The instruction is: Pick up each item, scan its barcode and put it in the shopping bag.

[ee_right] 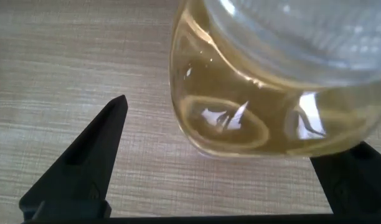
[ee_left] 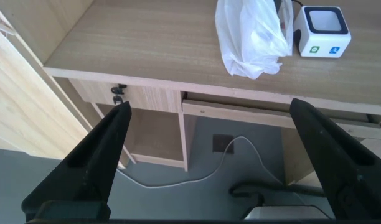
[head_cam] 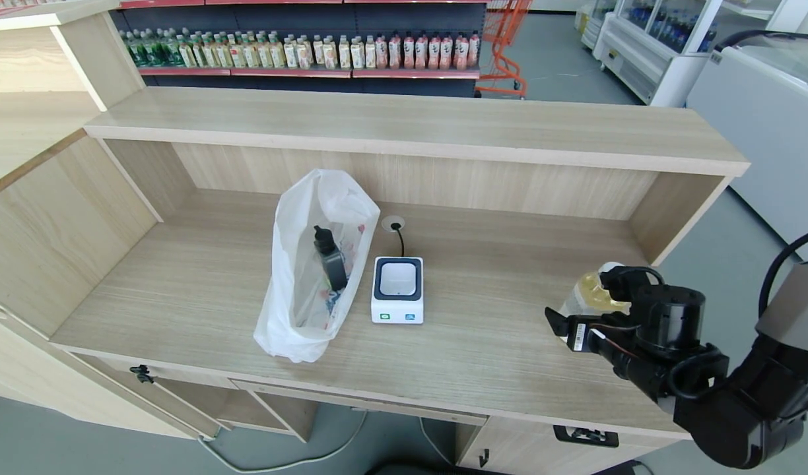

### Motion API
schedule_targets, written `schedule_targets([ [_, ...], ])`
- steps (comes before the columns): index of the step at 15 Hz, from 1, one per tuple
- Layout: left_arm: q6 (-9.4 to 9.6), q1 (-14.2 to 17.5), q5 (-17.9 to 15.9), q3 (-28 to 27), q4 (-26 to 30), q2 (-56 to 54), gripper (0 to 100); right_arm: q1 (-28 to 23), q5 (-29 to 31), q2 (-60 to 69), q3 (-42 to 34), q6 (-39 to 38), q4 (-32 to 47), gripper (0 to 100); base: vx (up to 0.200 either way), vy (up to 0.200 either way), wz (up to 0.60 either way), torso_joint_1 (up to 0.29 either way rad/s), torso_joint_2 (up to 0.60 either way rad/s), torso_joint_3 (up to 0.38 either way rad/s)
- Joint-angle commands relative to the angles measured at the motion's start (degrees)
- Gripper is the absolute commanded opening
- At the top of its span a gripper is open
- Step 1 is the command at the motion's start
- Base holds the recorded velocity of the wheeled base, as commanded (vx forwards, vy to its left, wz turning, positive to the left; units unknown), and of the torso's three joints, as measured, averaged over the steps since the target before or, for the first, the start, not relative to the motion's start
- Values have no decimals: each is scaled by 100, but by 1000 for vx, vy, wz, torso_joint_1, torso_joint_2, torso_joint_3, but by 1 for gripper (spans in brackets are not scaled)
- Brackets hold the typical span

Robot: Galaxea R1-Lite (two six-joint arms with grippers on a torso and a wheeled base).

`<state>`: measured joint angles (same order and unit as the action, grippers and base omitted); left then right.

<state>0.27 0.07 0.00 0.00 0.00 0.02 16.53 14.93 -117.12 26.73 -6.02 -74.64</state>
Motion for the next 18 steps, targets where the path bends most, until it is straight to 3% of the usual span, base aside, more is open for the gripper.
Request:
schedule_targets([
  [1,0,1,0,0,0,-2,100,-1,1,-171,183,5,-6,100,0,0,0,0,0,0],
  [9,0,1,0,0,0,-2,100,-159,-8,-479,1018,295,-24,100,0,0,0,0,0,0],
  [10,0,1,0,0,0,-2,100,-159,-17,-532,1106,312,-24,0,0,0,0,0,0,0],
  [18,0,1,0,0,0,-2,100,-150,-140,-470,1264,541,-15,0,0,0,0,0,0,0],
])
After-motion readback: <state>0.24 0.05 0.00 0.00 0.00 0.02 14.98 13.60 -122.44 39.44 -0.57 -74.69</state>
